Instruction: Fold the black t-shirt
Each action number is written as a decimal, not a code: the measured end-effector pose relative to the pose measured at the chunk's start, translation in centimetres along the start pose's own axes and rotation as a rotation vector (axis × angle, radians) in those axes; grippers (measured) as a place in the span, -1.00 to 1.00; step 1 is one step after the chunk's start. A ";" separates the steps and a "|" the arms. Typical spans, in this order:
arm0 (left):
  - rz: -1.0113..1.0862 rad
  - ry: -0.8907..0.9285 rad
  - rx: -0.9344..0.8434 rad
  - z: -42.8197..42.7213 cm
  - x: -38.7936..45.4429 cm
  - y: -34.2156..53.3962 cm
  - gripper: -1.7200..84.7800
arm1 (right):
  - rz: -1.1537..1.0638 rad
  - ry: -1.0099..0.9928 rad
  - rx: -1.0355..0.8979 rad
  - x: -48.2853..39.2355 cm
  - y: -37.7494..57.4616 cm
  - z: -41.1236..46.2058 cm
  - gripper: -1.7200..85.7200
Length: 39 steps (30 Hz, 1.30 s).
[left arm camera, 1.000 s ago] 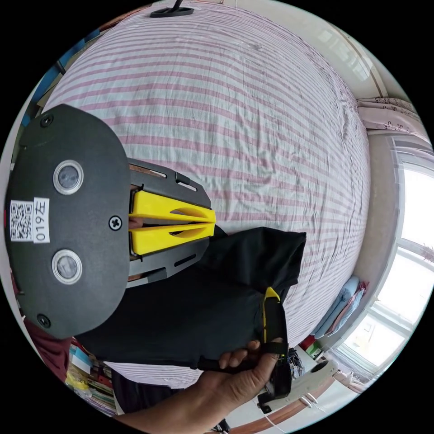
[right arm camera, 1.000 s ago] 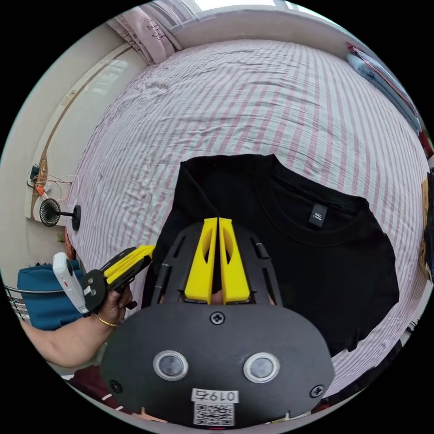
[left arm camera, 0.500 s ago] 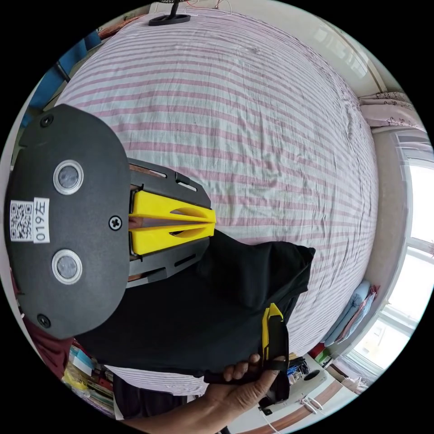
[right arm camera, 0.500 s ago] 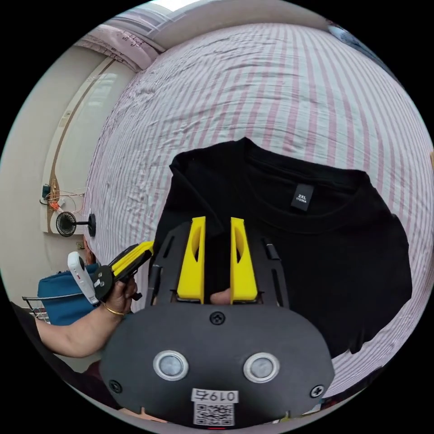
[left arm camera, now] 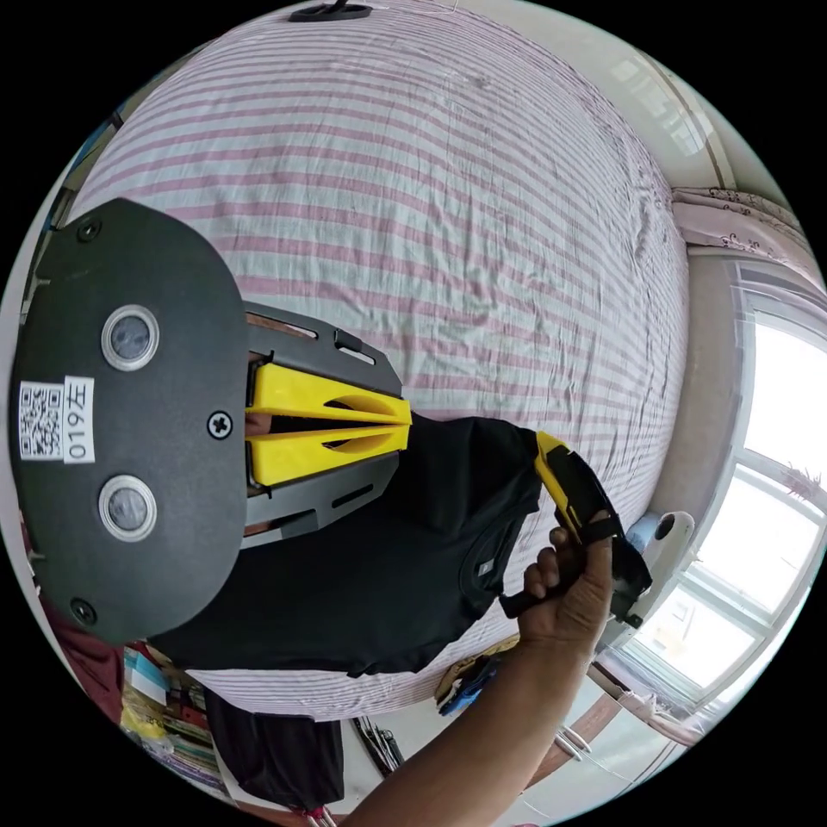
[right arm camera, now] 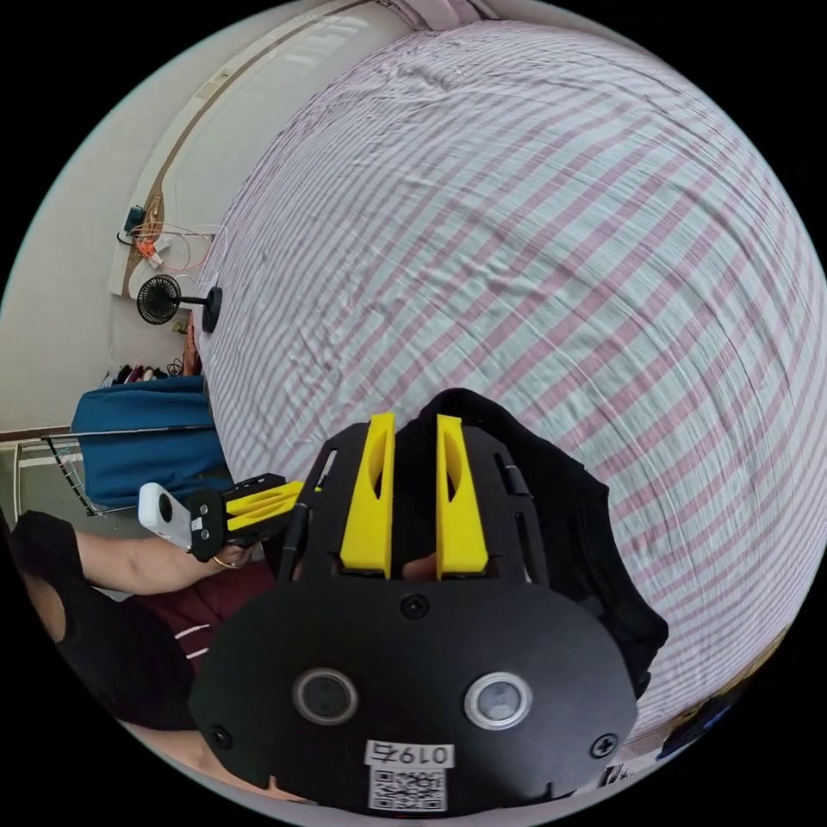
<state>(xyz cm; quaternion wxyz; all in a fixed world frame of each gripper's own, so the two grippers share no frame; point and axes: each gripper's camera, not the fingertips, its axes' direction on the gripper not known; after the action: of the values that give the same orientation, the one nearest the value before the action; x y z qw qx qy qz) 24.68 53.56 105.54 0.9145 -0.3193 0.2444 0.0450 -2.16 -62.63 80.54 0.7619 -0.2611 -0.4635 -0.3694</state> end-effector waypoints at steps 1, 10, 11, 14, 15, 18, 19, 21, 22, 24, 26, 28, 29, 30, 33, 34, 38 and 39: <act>-0.004 0.001 -0.008 0.3 0.0 0.0 -0.95 | 0.003 -0.005 -0.024 0.2 -0.6 -0.1 -0.84; 0.011 -0.034 -0.076 2.0 0.3 -0.3 -0.95 | -0.018 -0.071 0.086 1.5 -2.6 -3.5 -0.97; 0.009 -0.039 -0.078 2.1 0.4 -0.4 -0.95 | -0.021 -0.081 0.085 1.7 -2.8 -3.5 -0.97; -0.018 -0.049 -0.088 2.2 0.4 -0.8 -0.95 | -0.027 -0.113 0.041 2.9 -3.4 -2.8 -0.97; -0.026 -0.049 -0.089 2.2 0.4 -0.9 -0.95 | -0.028 -0.125 0.031 3.2 -3.6 -2.6 -0.97; -0.097 -0.056 -0.079 1.6 0.2 -1.2 -0.95 | -0.013 -0.138 0.006 3.6 -3.7 -2.4 -0.97; -0.125 -0.073 -0.066 1.2 0.1 -1.3 -0.94 | -0.014 -0.135 -0.004 3.5 -3.7 -2.5 -0.97; -0.132 -0.080 -0.025 0.4 0.2 -1.7 -0.94 | -0.021 -0.130 -0.022 3.2 -3.7 -2.7 -0.97; -0.114 -0.063 0.010 0.0 0.6 -2.1 -0.94 | -0.031 -0.125 -0.031 3.0 -3.7 -2.9 -0.97; -0.055 -0.005 0.019 0.2 1.4 -3.0 -0.94 | -0.045 -0.119 -0.045 2.5 -3.6 -3.2 -0.97; -0.036 -0.032 -0.099 2.4 2.0 -3.9 -0.94 | -0.053 -0.110 -0.061 2.1 -3.4 -3.3 -0.97; -0.050 -0.031 -0.157 3.8 1.7 -3.7 -0.94 | -0.052 -0.118 -0.079 1.8 -3.1 -3.5 -0.97; -0.074 -0.011 -0.142 3.8 1.4 -3.6 -0.94 | -0.046 -0.126 -0.084 1.8 -3.0 -3.5 -0.96; -0.091 0.003 -0.143 3.8 1.2 -3.6 -0.94 | -0.040 -0.144 -0.093 1.8 -2.8 -3.5 -0.95; -0.212 0.097 -0.137 3.6 -0.2 -3.5 -0.94 | -0.043 -0.232 -0.121 1.8 -1.8 -3.8 -0.88; -0.247 0.126 -0.136 3.5 -0.7 -3.4 -0.94 | -0.048 -0.272 -0.139 1.6 -1.4 -4.0 -0.85; -0.130 0.001 -0.106 2.4 1.0 -3.9 -0.95 | -0.098 -0.224 -0.141 -0.4 0.3 -5.3 -0.83; -0.108 -0.012 -0.103 2.3 1.3 -3.9 -0.95 | -0.124 -0.202 -0.130 -1.4 1.1 -5.8 -0.83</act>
<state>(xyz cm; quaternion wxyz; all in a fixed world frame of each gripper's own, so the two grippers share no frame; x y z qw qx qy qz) 27.71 51.75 108.68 0.8994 -0.3784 0.2188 0.0097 1.24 -65.84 76.69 0.6683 -0.3167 -0.5284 -0.4169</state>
